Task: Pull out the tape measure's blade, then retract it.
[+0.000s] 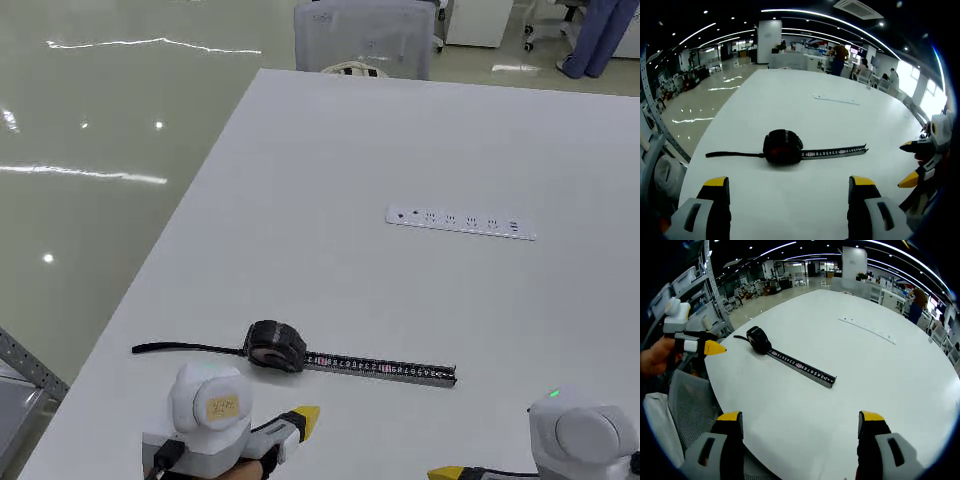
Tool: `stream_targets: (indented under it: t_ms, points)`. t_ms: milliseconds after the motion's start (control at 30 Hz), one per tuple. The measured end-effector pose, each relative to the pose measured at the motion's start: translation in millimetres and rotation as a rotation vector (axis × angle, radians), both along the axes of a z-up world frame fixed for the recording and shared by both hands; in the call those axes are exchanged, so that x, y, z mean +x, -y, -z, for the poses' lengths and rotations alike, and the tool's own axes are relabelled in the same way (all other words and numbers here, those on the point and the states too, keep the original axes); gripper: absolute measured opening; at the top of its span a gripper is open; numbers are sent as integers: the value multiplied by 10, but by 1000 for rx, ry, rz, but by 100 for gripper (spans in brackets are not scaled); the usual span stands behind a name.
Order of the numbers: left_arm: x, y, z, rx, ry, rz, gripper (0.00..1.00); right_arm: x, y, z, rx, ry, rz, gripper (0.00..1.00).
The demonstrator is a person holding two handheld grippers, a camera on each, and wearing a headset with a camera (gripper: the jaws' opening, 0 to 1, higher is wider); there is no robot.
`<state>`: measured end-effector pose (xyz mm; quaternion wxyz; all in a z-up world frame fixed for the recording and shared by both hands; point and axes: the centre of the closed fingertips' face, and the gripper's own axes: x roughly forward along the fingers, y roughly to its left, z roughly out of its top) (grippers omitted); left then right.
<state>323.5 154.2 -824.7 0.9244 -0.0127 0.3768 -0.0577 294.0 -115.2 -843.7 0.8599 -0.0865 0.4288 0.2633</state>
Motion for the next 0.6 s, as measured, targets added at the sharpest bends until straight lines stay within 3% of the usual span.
stream_targets:
  t_ms: [600]
  points:
    - [174,65,103,-5,-10,2,95,162,-30,161,-22,-32,-65,97]
